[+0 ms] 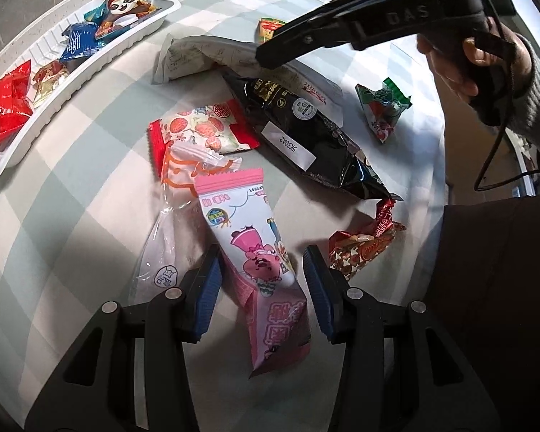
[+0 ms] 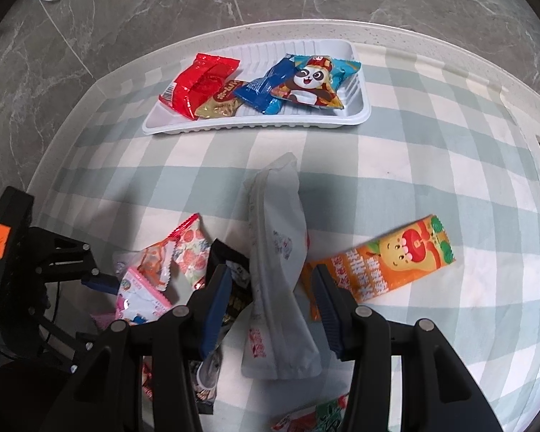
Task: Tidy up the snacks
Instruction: 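Grasp the pink packet with the left tool while the right tool grasps the white bag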
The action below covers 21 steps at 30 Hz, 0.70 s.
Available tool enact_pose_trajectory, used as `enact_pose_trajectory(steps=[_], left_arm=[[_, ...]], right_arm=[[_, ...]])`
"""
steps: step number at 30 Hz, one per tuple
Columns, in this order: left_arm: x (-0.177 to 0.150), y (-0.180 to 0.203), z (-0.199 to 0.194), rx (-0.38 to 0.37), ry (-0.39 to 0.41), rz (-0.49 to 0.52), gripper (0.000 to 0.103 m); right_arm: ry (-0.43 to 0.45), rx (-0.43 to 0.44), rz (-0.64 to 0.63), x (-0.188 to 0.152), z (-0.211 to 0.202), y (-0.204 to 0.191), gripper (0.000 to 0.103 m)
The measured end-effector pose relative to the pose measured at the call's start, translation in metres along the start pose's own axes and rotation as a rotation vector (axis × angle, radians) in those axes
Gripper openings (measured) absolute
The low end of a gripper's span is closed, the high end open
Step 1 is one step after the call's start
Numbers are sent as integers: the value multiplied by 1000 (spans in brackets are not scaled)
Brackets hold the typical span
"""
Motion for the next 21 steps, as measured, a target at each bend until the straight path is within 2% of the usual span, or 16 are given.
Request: enact_pose_trajectory(steps=[3, 9, 13, 17, 21], left_arm=[[0, -2, -1, 6, 2, -8, 42], [2, -6, 0, 32, 9, -37, 32], [4, -10, -1, 39, 21, -70, 27], [5, -12, 0, 31, 33, -106, 25], [5, -14, -4, 6, 55, -147, 23]], right_arm=[[-14, -14, -11, 3, 7, 2, 50], [-51, -29, -23, 4, 25, 7, 49], [-59, -22, -23, 2, 32, 10, 29], [-53, 30, 15, -1, 28, 12, 27], [-23, 118, 93, -4, 17, 15, 26]])
Point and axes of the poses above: each gripper's, at about its wrist camera, not at the fingertips, and z roughly the way its jaws point, y to its right, x to its top, the point moved 9 cm from there along z, roughly the way its jaws point, and after that the axes turned 8 degrees about x, right-handed, at the moved point
